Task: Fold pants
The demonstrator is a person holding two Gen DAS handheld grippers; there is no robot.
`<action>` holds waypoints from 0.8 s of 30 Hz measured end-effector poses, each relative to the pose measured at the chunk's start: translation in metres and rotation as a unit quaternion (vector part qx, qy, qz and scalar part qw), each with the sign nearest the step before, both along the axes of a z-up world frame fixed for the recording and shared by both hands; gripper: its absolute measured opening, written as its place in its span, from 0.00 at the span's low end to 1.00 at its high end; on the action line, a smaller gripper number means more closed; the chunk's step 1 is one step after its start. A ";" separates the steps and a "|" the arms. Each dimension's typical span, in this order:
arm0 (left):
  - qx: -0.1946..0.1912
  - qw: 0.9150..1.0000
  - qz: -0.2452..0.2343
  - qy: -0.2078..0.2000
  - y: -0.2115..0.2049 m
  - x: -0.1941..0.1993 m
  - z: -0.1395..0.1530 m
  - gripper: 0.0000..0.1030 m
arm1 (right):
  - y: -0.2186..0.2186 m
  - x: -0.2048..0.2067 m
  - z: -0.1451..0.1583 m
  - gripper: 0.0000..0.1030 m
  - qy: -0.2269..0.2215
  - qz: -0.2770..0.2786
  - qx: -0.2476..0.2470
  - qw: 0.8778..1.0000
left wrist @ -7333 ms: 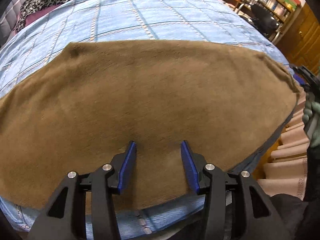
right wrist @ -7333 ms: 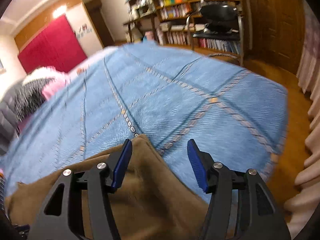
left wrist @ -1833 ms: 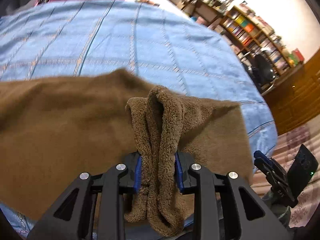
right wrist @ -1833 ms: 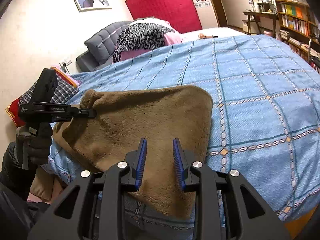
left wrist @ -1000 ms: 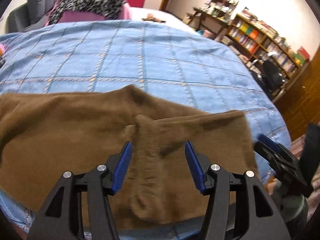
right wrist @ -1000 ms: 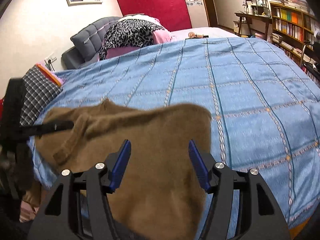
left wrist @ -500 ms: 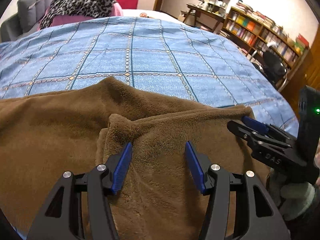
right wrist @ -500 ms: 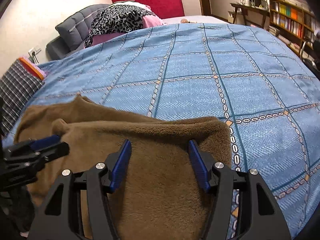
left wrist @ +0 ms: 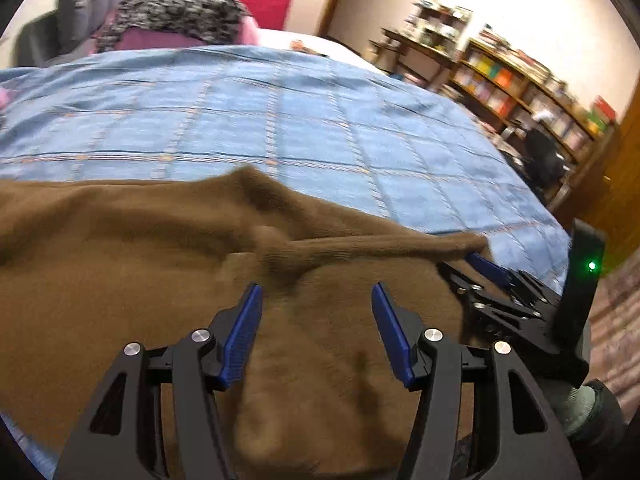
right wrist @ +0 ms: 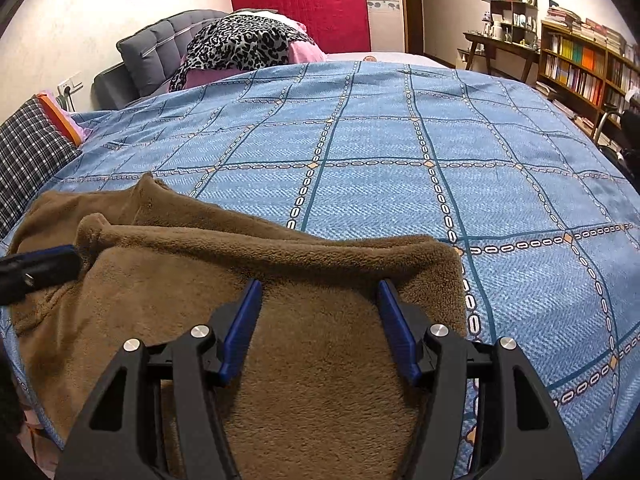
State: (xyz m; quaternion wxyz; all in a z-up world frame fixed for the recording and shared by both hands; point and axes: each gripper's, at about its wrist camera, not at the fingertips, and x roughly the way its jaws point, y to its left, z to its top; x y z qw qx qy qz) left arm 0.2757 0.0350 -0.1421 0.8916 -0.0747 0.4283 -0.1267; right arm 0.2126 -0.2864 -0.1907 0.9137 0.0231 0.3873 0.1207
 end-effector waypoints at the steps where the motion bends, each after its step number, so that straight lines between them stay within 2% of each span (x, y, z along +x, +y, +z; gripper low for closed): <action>1: 0.007 1.000 0.022 -0.004 0.012 -0.005 0.004 0.64 | 0.000 0.000 0.000 0.59 0.000 -0.001 0.000 1.000; 4: 0.009 0.998 0.068 -0.003 0.043 -0.013 0.011 0.64 | 0.000 0.001 0.001 0.59 0.003 -0.002 0.000 1.000; 8: -0.001 0.987 0.158 0.003 0.103 -0.026 0.020 0.64 | 0.000 0.001 0.002 0.59 0.005 -0.004 -0.003 1.000; 12: -0.012 0.971 0.237 0.011 0.163 -0.047 0.024 0.64 | 0.000 0.001 0.002 0.59 0.008 -0.005 -0.004 1.000; 19: -0.012 0.943 0.331 0.030 0.233 -0.074 0.017 0.64 | 0.001 0.003 0.003 0.59 0.009 -0.008 -0.009 1.000; 21: -0.023 0.932 0.359 0.036 0.251 -0.080 0.012 0.64 | 0.002 0.003 0.003 0.59 0.010 -0.008 -0.010 1.000; 24: -0.055 0.924 0.377 0.044 0.270 -0.082 -0.001 0.64 | 0.003 0.004 0.003 0.59 0.011 -0.009 -0.012 1.000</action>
